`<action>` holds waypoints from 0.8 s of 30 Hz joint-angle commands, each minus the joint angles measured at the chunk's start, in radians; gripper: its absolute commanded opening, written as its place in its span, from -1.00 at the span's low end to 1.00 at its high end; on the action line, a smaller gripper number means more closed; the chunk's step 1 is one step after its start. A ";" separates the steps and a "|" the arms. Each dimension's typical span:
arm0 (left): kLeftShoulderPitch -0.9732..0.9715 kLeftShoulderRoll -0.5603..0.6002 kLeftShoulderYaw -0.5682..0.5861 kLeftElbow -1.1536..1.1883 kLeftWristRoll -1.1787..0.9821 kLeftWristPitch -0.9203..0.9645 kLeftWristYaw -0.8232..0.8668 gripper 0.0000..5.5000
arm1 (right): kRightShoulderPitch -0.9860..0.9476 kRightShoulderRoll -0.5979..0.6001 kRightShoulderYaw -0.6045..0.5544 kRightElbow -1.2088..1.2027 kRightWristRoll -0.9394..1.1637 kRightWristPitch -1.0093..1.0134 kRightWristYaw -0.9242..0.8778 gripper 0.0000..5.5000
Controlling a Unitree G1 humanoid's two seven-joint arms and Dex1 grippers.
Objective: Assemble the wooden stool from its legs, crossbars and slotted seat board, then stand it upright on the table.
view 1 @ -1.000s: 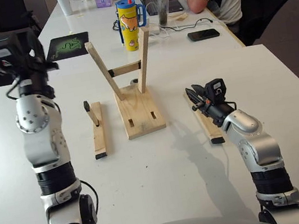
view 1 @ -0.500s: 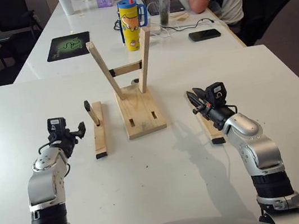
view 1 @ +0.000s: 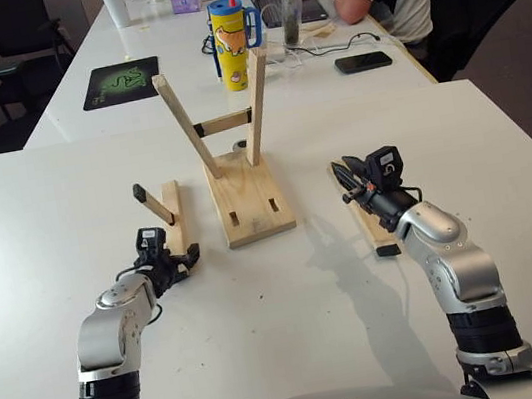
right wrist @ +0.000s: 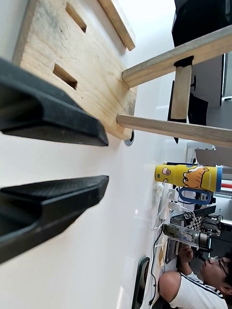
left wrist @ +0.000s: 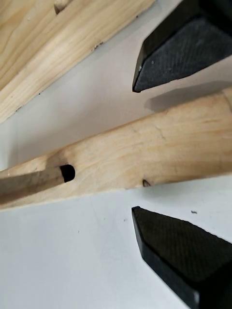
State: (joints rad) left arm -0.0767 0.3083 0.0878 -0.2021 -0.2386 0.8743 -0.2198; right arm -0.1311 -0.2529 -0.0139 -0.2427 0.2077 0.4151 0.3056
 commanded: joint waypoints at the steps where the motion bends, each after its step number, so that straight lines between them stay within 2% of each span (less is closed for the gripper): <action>1: -0.016 -0.003 -0.040 0.026 0.041 -0.026 0.017 0.59 | -0.005 0.004 0.008 -0.006 -0.004 0.000 -0.001 -0.59; 17: 0.012 0.033 -0.045 0.107 0.112 -0.129 0.007 -0.22 | -0.031 -0.004 0.006 -0.004 -0.004 0.002 0.007 -0.59; 24: -0.035 0.037 0.041 0.128 0.126 -0.274 0.048 -0.26 | -0.104 0.003 -0.035 0.005 0.058 0.057 0.018 -0.59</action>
State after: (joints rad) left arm -0.0810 0.3332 0.0813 -0.0807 -0.1242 0.6715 -0.1976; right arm -0.1898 -0.2551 -0.0237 -0.2408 0.2192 0.4295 0.3186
